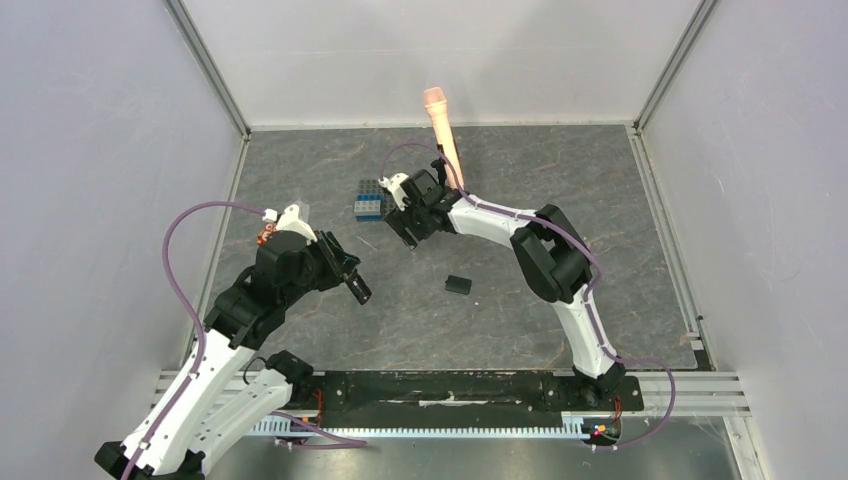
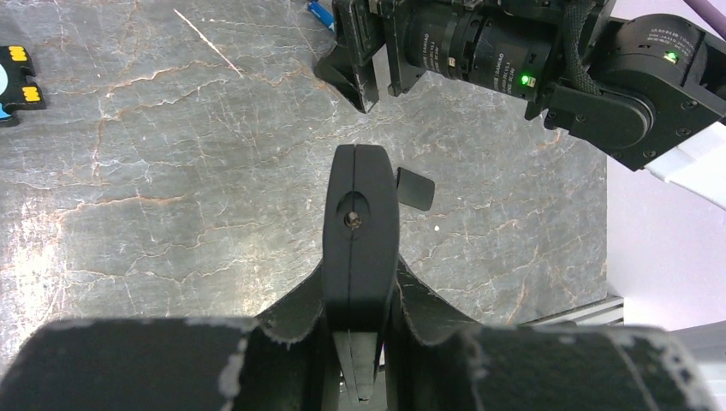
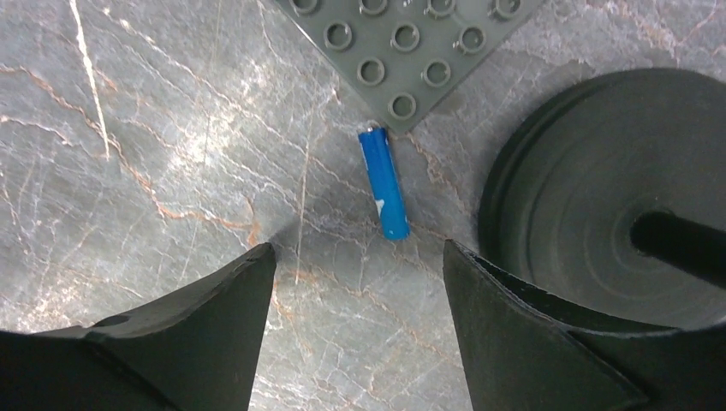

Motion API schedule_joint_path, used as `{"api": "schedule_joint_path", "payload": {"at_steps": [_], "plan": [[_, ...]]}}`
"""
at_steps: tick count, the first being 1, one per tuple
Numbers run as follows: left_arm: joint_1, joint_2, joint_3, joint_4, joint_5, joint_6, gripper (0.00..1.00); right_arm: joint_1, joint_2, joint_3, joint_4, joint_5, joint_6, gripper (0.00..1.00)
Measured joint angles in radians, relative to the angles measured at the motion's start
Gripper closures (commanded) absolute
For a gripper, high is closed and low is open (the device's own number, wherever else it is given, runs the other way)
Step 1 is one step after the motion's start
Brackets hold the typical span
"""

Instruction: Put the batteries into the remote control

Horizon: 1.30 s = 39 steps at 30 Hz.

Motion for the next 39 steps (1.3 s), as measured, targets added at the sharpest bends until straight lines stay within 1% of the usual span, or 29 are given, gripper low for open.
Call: {"api": "schedule_joint_path", "payload": {"at_steps": [3,8,11,12,14,16,19,22,26,30,34,39], "plan": [[0.0,0.0,0.0,0.0,0.0,0.0,0.98,0.0,0.016,0.019,0.013,-0.009,-0.001,0.31],[0.0,0.002,0.0,-0.001,0.0,0.0,0.98,0.001,0.035,0.035,0.036,-0.034,0.001,0.44],[0.0,0.006,0.0,-0.001,0.0,0.0,0.98,0.003,0.043,0.043,0.046,-0.041,0.002,0.49],[0.0,0.008,0.0,-0.001,0.0,0.0,0.98,0.003,0.046,0.046,0.048,-0.042,0.003,0.54],[0.0,0.011,0.0,-0.001,0.0,0.0,0.98,0.003,0.053,0.057,0.048,-0.047,0.003,0.59],[0.0,0.013,0.0,-0.001,0.0,0.0,0.98,0.003,0.06,0.068,0.049,-0.05,0.005,0.69],[0.0,0.012,0.0,-0.001,0.0,0.0,0.98,0.003,0.065,0.073,0.055,-0.058,0.01,0.81],[0.0,0.011,0.0,-0.001,0.0,0.0,0.98,0.006,0.066,0.073,0.058,-0.065,0.016,0.88],[0.0,0.007,0.0,-0.001,0.0,0.0,0.98,0.008,0.061,0.061,0.069,-0.058,0.021,0.91],[0.0,0.001,0.0,-0.001,0.0,0.0,0.98,0.008,0.032,0.004,0.12,-0.052,0.033,0.92],[0.0,-0.014,-0.002,0.0,-0.001,0.0,0.98,0.008,-0.044,-0.108,0.144,-0.049,0.037,0.94],[0.0,-0.048,-0.01,-0.007,-0.006,0.0,0.98,0.008,-0.22,-0.311,0.126,-0.117,0.046,0.95]]}}
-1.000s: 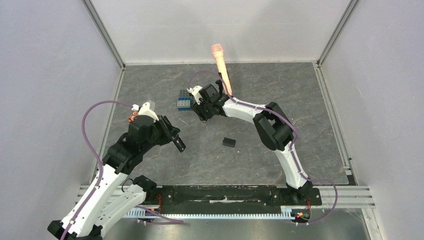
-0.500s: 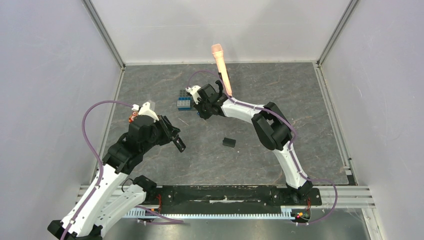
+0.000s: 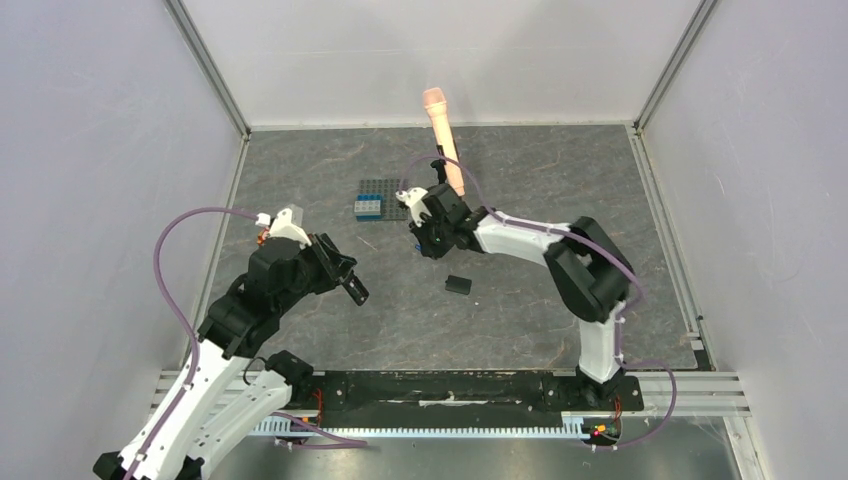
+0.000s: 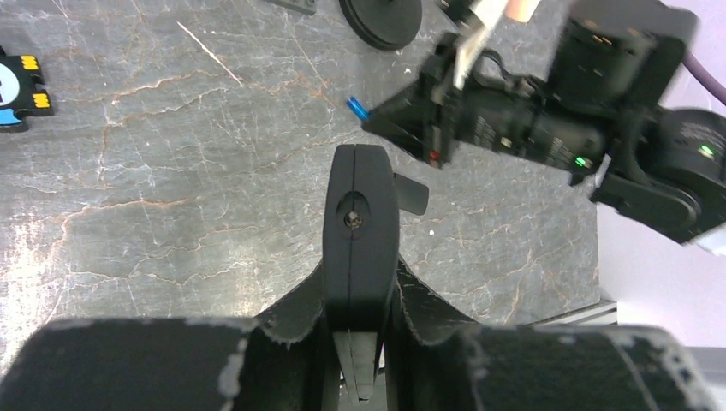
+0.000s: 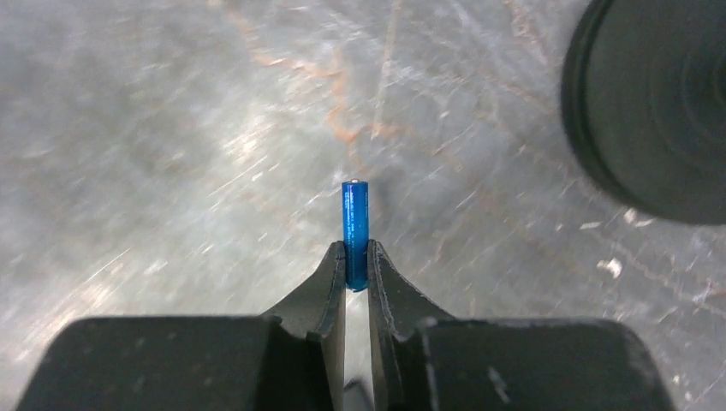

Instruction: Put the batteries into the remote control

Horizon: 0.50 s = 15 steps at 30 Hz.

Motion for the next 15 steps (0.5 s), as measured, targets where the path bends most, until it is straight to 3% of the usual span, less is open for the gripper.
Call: {"api": "schedule_joint_path", "payload": {"at_steps": [10,15], "plan": [[0.003,-0.084,0.035,-0.018,-0.029,0.005,0.98,0.067,-0.466,-0.19,0.083,-0.226,-0.005,0.93],[0.004,-0.079,0.04,0.022,0.041,0.014,0.98,0.145,-0.642,-0.243,0.107,-0.314,-0.013,0.88]]}}
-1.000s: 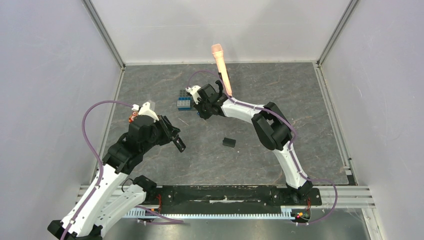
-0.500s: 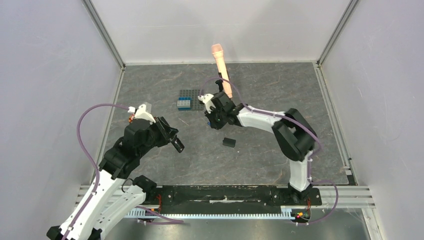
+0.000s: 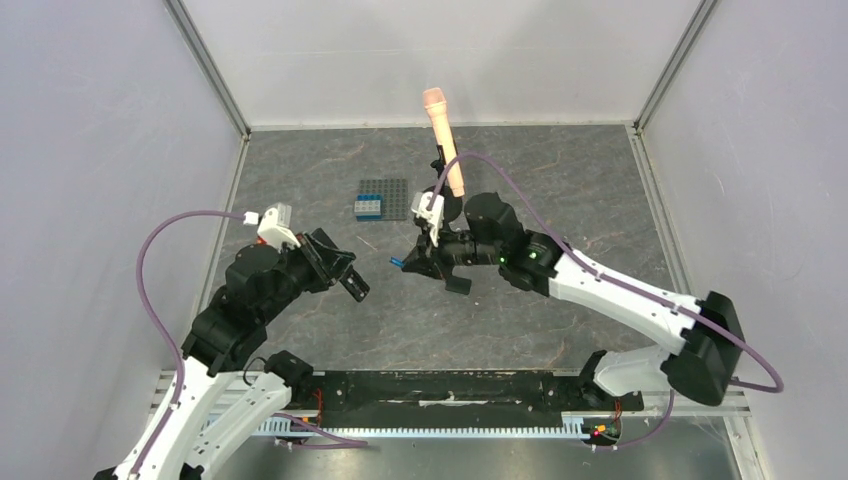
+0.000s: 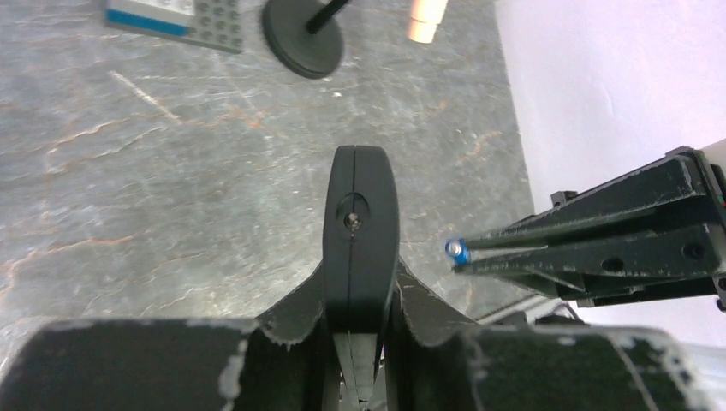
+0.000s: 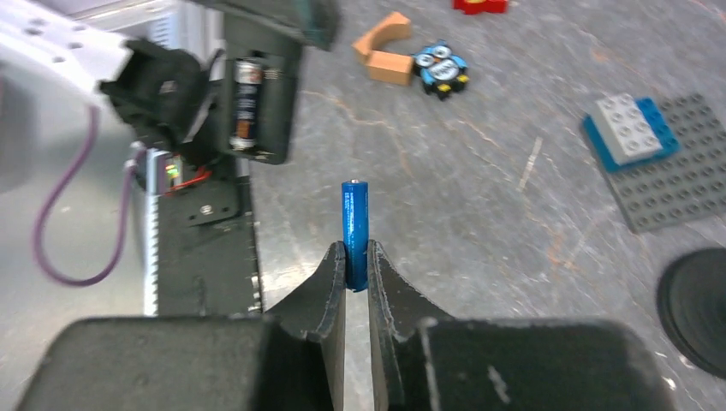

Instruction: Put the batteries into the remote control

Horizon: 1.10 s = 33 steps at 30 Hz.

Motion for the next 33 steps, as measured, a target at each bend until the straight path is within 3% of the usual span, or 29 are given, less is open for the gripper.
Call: {"api": "schedule_joint_path", "payload": {"at_steps": [7,13,20,27,33], "plan": [[0.0,0.023,-0.037,0.182,0.195,0.027,0.98,0.022,-0.127,-0.056,-0.012,-0.071,0.092,0.87],[0.0,0.056,-0.195,0.462,0.355,-0.031,0.98,0.029,-0.242,-0.1,-0.05,-0.002,0.259,0.87],[0.0,0.16,-0.304,0.724,0.457,-0.144,0.98,0.035,-0.38,-0.157,-0.077,0.056,0.307,0.87],[0.0,0.138,-0.323,0.838,0.506,-0.172,0.98,0.037,-0.341,-0.156,-0.23,0.348,0.384,0.88],[0.0,0.104,-0.348,0.888,0.578,-0.171,0.98,0.037,-0.34,-0.265,-0.301,0.607,0.597,0.88]]}}
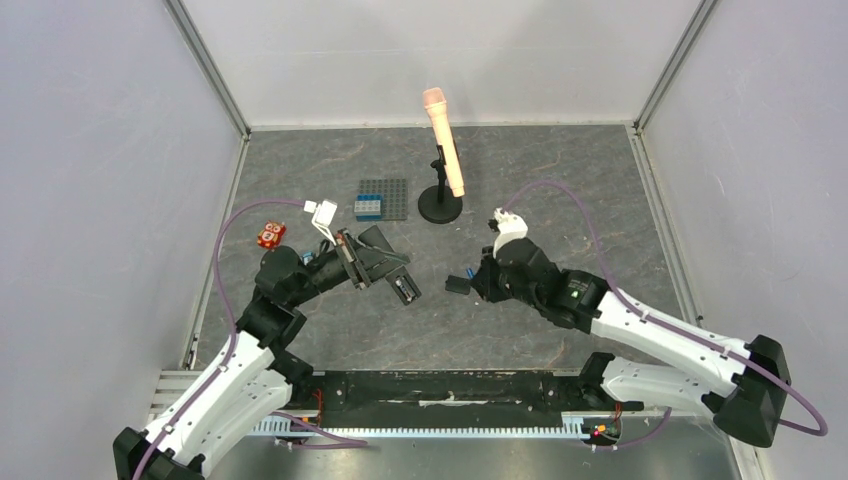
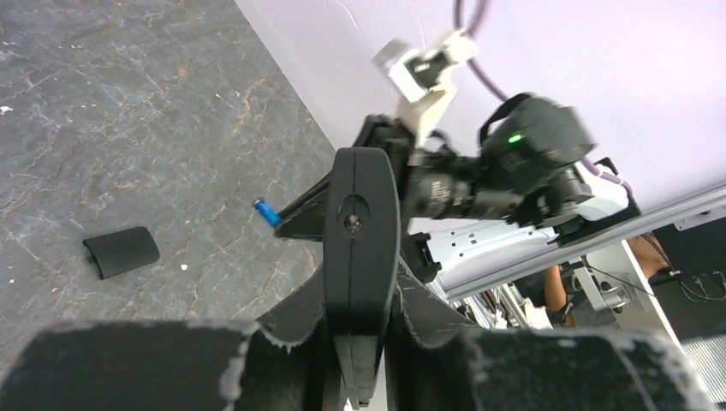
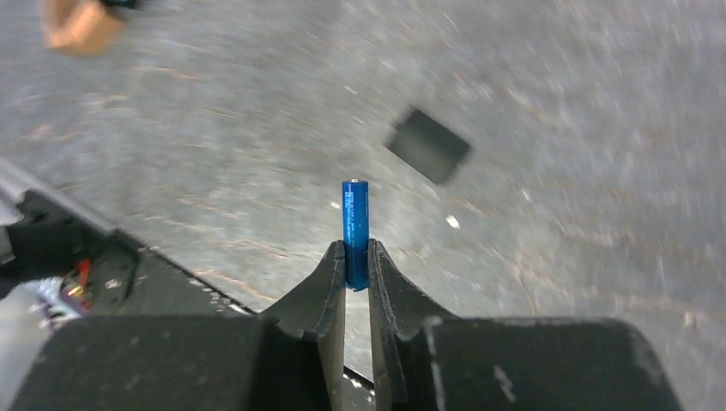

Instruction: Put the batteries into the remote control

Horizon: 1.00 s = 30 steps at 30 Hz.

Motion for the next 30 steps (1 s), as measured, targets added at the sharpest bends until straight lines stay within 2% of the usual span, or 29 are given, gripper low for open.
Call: {"api": "schedule_joint_path", "payload": {"at_steps": [7,11,15,21,23,25,27,30], "plan": [[0.0,-0.001,-0.032,0.016,0.017,0.0,0.98,-0.03,-0.008,-0.265,-0.032,0.15,0.338,0.89],[0.0,-0.005,-0.044,0.016,0.016,0.0,0.98,-0.074,-0.034,-0.359,-0.039,0.217,0.529,0.89],[0.0,-0.016,-0.051,0.018,0.016,0.0,0.98,-0.122,-0.031,-0.394,-0.053,0.26,0.695,0.89],[0.0,-0.027,-0.058,0.014,0.015,0.0,0.98,-0.14,0.062,-0.397,-0.072,0.295,0.885,0.85],[0.0,-0.028,-0.058,0.014,0.014,0.0,0.98,-0.14,0.098,-0.388,-0.077,0.302,0.935,0.79],[0.0,-0.028,-0.058,0.012,0.014,0.0,0.98,-0.141,0.132,-0.363,-0.092,0.304,0.975,0.63],[0.0,-0.029,-0.058,0.009,0.014,0.0,0.98,-0.141,0.166,-0.325,-0.111,0.304,0.995,0.51],[0.0,-0.03,-0.058,0.005,0.012,0.0,0.98,-0.141,0.181,-0.29,-0.128,0.309,1.001,0.41]]}}
